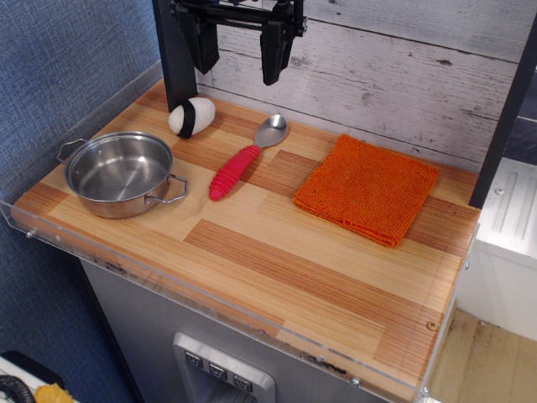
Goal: Place the spatula over the orange cloth.
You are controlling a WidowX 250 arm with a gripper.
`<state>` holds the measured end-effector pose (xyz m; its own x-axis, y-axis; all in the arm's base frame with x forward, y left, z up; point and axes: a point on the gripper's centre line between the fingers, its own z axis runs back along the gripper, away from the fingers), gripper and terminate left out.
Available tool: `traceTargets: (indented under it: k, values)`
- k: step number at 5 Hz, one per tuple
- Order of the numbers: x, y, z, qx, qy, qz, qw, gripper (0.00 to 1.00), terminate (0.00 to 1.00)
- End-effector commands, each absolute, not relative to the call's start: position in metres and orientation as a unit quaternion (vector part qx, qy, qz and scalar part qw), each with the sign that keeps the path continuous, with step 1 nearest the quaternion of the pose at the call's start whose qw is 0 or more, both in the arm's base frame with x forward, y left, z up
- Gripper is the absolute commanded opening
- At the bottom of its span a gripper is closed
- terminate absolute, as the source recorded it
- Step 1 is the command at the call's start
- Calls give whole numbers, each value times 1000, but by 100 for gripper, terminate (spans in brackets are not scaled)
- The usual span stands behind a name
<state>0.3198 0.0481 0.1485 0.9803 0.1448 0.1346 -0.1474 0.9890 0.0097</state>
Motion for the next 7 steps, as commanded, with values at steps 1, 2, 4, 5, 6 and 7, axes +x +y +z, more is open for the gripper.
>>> traceTargets:
  k: [1,2,4,5,6,7]
  values:
    - [320,48,149,10,-67,73,995,100,0]
    - [320,64,139,12,-43,58,997,100,0]
    - [326,103,111,18,-85,17,996,100,0]
    - [329,108,87,13,-95,21,995,100,0]
    - [337,105,68,19,-75,36,996,100,0]
    - [344,101,52,17,-59,47,997,100,0]
